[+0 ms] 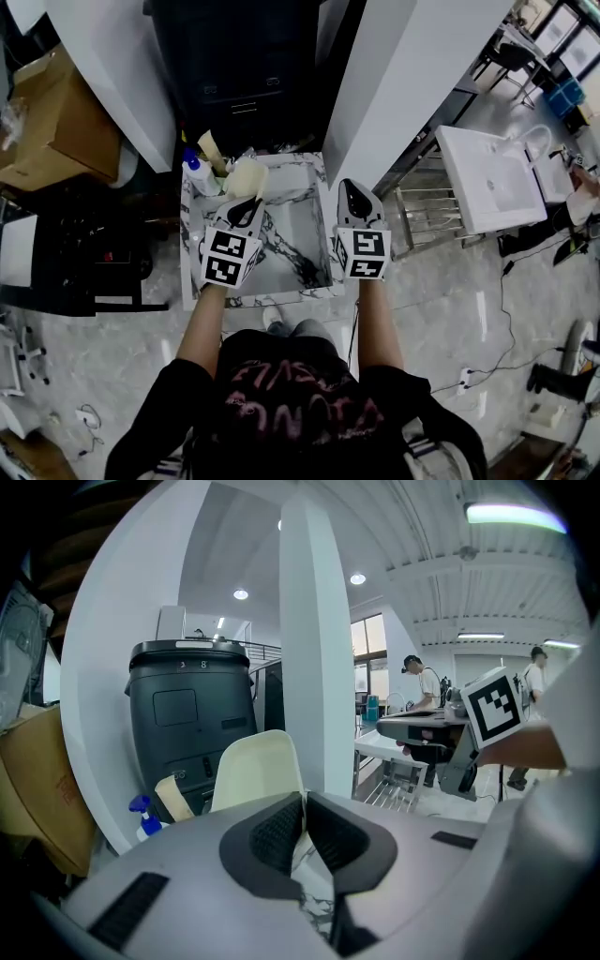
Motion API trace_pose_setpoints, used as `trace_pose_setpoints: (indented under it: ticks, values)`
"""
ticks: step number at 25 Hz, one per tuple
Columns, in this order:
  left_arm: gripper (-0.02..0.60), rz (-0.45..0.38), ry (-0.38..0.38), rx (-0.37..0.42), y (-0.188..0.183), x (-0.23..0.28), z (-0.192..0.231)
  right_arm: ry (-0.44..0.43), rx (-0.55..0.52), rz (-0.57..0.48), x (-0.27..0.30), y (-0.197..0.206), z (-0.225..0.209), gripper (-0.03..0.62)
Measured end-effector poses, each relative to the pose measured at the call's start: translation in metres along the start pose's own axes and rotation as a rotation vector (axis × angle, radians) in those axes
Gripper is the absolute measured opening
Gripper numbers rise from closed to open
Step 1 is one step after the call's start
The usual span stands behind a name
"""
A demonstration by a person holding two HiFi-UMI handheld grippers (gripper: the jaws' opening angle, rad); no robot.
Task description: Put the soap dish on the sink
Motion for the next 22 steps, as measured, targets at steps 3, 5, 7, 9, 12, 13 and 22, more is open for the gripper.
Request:
trace_pose_setpoints:
  ticks: [3, 5, 7, 9, 12, 13, 22]
  values:
    - [0.029, 0.003, 0.009, -0.002, 0.002, 0.001, 0.003, 0.005, -0.003, 0.005, 0.002, 0.001, 0.002, 0.014]
    - [0.029, 0.004, 0.009, 0.004, 0.001, 0.003, 0.005, 0.005, -0.003, 0.004, 0.002, 0.0, 0.002, 0.014]
    - [0.029, 0.005, 0.006, 0.01, -0.001, 0.005, 0.007, 0.009, 0.003, -0.003, 0.003, -0.001, -0.001, 0.014]
    - [0.029, 0.007, 0.002, 0.007, -0.002, 0.009, 0.007, 0.011, 0.007, -0.002, 0.006, 0.0, -0.006, 0.014]
    - [0.029, 0.008, -0.005, 0.004, -0.005, 0.015, 0.007, -0.004, 0.003, 0.01, 0.012, 0.003, -0.009, 0.014]
    - [0.029, 0.009, -0.007, 0.002, -0.006, 0.018, 0.007, -0.01, 0.001, 0.012, 0.014, 0.003, -0.01, 0.014]
    - [0.029, 0.054, 0.003, 0.001, -0.008, 0.054, 0.008, -0.037, 0.016, 0.011, 0.04, 0.005, -0.026, 0.014]
Point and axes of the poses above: the fingertips, and each gripper's own axes: x forward along the fingers, z to its left, y out of its underside, the point moved 6 cm from there along -x, backward along the fingers, and after that the axes turned 15 degrees about y, right-handed, at the moved point
